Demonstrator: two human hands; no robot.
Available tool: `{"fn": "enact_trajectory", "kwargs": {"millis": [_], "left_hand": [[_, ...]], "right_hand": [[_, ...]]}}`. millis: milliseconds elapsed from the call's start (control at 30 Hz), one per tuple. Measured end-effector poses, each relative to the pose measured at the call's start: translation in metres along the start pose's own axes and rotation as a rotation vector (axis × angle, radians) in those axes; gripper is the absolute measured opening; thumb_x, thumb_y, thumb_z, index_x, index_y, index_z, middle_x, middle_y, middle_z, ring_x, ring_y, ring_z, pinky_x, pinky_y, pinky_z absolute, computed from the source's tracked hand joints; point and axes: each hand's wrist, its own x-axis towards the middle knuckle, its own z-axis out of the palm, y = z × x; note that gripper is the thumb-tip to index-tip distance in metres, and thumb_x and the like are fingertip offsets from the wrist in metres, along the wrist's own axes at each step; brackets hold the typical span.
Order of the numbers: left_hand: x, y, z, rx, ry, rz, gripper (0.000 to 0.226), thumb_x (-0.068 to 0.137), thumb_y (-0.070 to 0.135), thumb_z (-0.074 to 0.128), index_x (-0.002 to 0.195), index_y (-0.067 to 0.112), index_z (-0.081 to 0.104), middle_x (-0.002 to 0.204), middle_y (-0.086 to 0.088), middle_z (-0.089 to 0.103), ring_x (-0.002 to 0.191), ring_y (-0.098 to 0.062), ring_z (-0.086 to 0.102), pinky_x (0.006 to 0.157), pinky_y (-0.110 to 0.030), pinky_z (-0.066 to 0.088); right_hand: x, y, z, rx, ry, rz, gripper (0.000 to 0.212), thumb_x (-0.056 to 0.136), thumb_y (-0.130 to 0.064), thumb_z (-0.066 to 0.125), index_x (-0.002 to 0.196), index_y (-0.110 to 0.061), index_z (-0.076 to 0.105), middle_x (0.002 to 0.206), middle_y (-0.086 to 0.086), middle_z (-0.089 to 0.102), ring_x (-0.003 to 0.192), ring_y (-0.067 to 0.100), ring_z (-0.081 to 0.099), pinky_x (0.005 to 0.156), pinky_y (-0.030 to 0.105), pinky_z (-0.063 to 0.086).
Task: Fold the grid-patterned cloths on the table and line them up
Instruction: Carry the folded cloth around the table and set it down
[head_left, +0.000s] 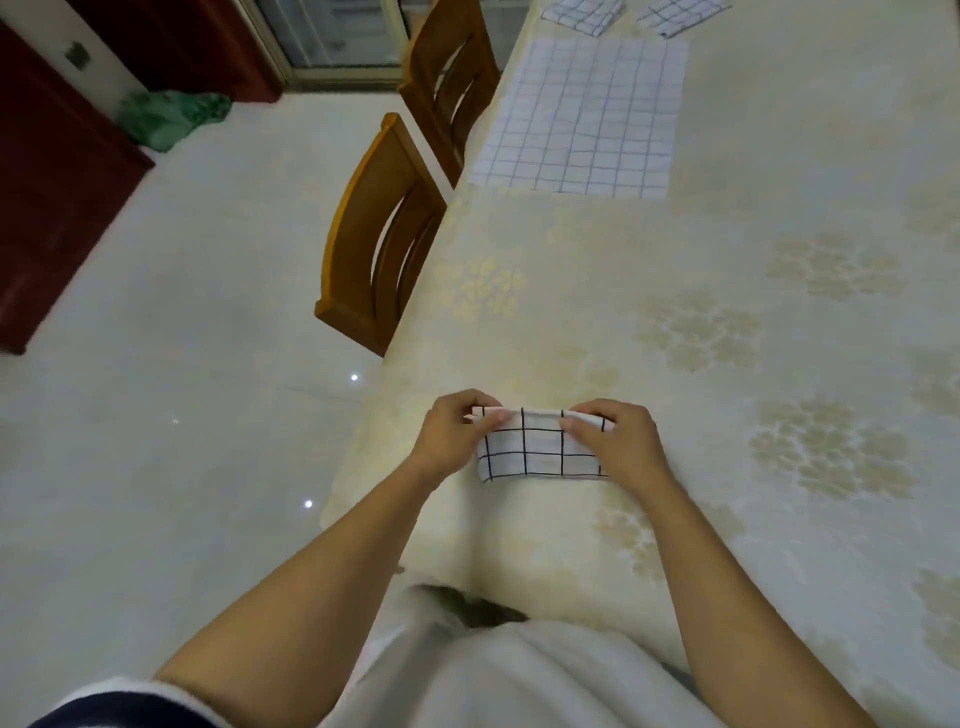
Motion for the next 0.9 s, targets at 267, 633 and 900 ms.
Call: {"fn": "enact_trajectory", "kwargs": {"millis": [267,633,900], "left_hand": [[-0.034,0.012,-0.097,-0.437,0.104,-0.036,0.021,0.098,0.033,0.063,0.11,0.017,0.071,0.103,0.001,0.076,0.095,-0.014,0.073,0.082,-0.028,0.061],[-0.102,-0.072,-0.309,-0.594,0.397,-0.001,0.025,0.102,0.028,0.059,0.096,0.008,0.073,0.089,-0.006,0.078,0.079,-0.016,0.075,0.064,-0.026,0.059],[-0.112,-0.107,-0.43,-0.507,0.238,0.027,0.025,0.104,0.032,0.054,0.098,0.018,0.074,0.092,0.005,0.079,0.083,-0.011,0.074,0.063,-0.022,0.054]], "right_hand": [[0.006,-0.112,0.065,0.166,0.015,-0.096,0.006,0.081,-0.023,0.081,0.086,-0.025,0.076,0.084,-0.011,0.074,0.077,-0.008,0.064,0.068,0.007,0.046],[-0.034,-0.245,0.259,0.155,-0.153,-0.153,0.015,0.086,-0.024,0.077,0.099,-0.018,0.076,0.088,-0.005,0.077,0.081,0.009,0.073,0.063,0.02,0.055],[-0.038,-0.316,0.36,0.214,-0.041,-0.253,0.018,0.089,-0.028,0.073,0.103,-0.018,0.075,0.093,-0.006,0.077,0.088,0.01,0.073,0.076,0.03,0.06]]}}
